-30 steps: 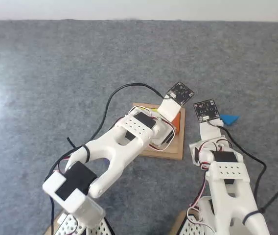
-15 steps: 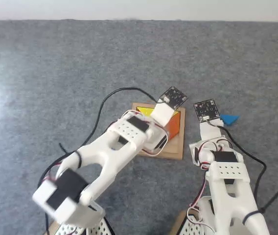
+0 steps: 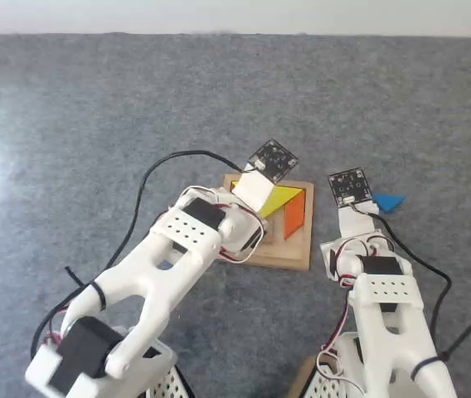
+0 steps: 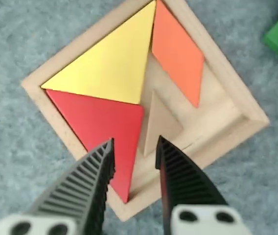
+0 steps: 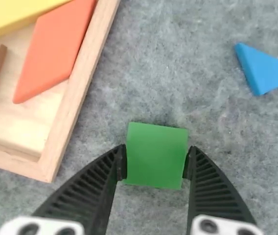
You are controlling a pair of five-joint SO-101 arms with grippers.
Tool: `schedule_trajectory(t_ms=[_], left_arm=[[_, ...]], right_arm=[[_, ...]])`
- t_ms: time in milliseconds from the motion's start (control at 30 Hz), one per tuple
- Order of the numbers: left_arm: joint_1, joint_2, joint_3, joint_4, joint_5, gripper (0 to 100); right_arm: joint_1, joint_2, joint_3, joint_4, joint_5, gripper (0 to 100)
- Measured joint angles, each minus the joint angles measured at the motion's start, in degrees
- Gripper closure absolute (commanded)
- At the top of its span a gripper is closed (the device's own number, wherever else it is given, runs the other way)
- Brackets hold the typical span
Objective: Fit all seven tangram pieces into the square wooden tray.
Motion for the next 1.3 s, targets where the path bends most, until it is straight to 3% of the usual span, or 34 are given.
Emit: schedule_trajectory(t_ms=[333, 900, 1300], left_arm=[[0.0, 14.9, -10.5, 0.0, 0.7, 87], [0.1, 22.3, -16.5, 0.0, 1.3, 87], [7.5, 22.3, -16.2, 0.0, -1.5, 87]], right_arm=[[-0.1, 0.0, 0.0, 0.0, 0.0, 79.7], [-0.1, 0.0, 0.0, 0.0, 0.0, 79.7], [0.1, 0.0, 0.0, 0.0, -0.1, 79.7]])
